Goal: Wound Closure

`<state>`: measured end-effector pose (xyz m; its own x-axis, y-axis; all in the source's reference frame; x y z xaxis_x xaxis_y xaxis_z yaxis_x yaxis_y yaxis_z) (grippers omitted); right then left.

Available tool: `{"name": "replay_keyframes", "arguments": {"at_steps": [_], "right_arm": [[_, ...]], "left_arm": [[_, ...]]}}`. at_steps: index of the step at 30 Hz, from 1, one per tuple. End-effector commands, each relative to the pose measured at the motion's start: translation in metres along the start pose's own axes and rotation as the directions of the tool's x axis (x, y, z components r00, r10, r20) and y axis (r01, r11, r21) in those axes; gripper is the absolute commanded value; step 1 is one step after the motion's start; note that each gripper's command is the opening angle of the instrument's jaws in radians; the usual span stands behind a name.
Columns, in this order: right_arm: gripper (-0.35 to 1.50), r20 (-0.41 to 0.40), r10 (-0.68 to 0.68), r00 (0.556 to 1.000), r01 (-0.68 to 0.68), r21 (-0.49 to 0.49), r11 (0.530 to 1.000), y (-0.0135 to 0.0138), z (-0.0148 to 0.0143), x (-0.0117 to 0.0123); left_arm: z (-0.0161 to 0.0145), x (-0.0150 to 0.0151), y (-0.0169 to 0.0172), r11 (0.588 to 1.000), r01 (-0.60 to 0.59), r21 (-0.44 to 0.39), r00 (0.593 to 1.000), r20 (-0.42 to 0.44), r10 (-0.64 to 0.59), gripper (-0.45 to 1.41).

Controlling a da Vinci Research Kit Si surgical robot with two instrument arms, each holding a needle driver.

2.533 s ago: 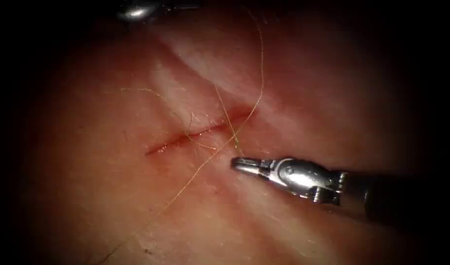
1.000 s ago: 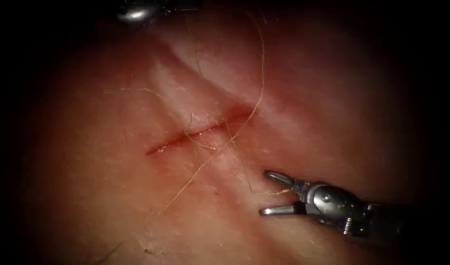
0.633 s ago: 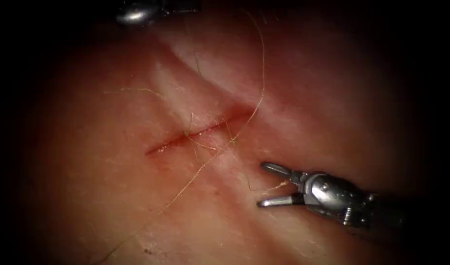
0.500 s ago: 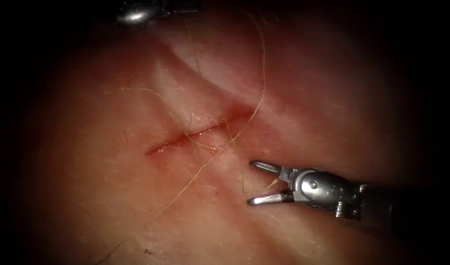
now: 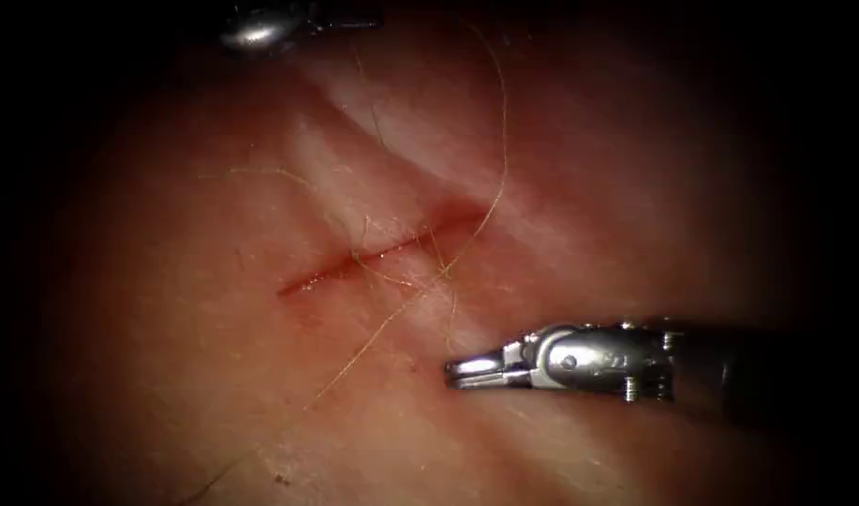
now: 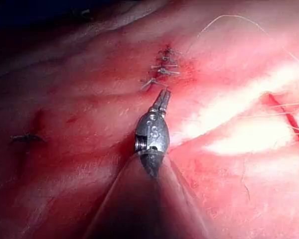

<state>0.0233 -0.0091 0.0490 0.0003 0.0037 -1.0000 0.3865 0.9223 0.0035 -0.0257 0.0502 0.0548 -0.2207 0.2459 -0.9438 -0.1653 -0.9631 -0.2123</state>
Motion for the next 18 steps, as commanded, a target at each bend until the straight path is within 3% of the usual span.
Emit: {"name": "replay_keyframes", "arguments": {"at_steps": [1,11,18], "right_arm": [[-0.35,0.006,-0.008,1.000,0.008,-0.008,1.000,0.0003,0.0003,0.0000],[-0.35,0.018,0.069,0.997,-0.070,0.035,0.997,-0.0015,0.0003,0.0017],[-0.35,0.042,0.107,0.993,-0.110,0.078,0.991,-0.0037,0.0003,0.0008]], "left_arm": [[0.0007,-0.0002,-0.0005,1.000,-0.003,0.000,1.000,-0.002,0.003,-0.45],[0.0007,-0.0003,-0.0016,1.000,-0.002,-0.001,1.000,-0.002,0.002,-0.45],[0.0008,-0.0006,-0.0030,1.000,-0.002,0.011,1.000,0.004,0.001,-0.45]]}}
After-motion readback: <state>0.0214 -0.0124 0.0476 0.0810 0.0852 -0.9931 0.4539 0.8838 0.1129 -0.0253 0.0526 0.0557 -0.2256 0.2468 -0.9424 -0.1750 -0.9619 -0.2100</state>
